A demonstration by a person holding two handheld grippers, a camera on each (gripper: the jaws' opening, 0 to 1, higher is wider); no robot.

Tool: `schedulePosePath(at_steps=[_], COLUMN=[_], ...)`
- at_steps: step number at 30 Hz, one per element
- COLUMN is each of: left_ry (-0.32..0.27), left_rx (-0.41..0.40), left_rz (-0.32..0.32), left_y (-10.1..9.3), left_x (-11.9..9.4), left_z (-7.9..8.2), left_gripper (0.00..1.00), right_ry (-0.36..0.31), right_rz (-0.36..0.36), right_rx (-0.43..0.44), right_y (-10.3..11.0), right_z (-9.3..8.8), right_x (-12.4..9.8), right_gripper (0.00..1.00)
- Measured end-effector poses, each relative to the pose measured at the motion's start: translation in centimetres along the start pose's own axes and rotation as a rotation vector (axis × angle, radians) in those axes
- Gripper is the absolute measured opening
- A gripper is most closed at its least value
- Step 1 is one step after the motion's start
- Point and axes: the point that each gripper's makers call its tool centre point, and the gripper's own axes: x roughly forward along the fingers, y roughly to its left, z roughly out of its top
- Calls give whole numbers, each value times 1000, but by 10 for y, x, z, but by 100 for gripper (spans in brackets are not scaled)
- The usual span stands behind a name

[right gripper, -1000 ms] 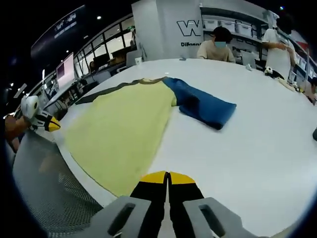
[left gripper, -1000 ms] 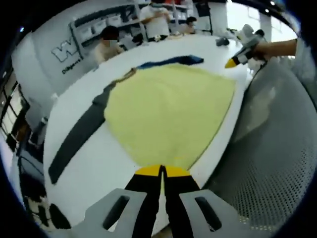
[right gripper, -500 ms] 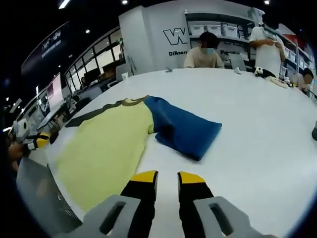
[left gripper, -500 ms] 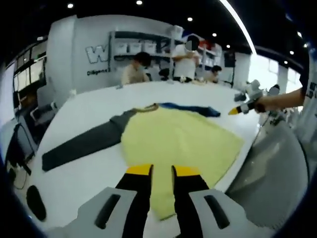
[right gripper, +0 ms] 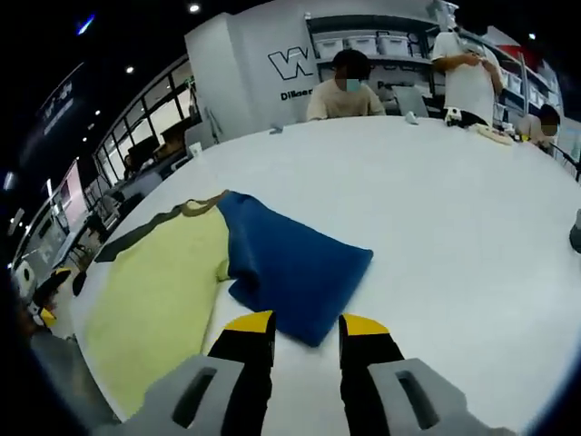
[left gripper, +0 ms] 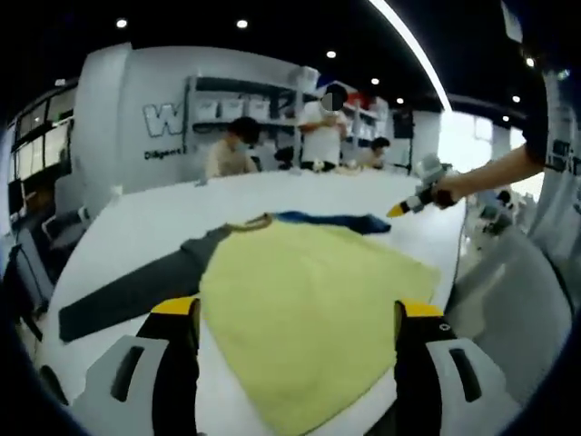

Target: Fold the garment on the visible template until the final outline fits inside the template.

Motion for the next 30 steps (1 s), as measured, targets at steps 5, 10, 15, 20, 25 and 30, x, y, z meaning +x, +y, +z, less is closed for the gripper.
schedulePosePath(at_steps=[5, 10, 15, 20, 25, 30], left_ry=[-18, -14, 10, 14, 7, 5], left_rx=[3, -23, 3, -17, -65, -106], left_rz=[-50, -144, -155, -174, -135, -172], left_y=[-12, -21, -23, -32, -18, -23], left_x=[12, 18, 20, 21, 19, 20], left_z=[3, -3, -9, -11, -12, -13], left_gripper=[97, 97, 97, 97, 95, 89], right_ry=[16, 89, 112, 140, 195, 170], right_rz=[-43, -47, -62, -49, -33, -66], right_rx=[17, -112, -136, -173, -332, -314], right_y=[-14, -16, -17, -15, -12, -5], right_z=[-1, -8, -5, -11, -14, 3], right_x=[8, 21, 30, 32, 36, 37], right_gripper=[22, 20, 20, 19, 15, 2])
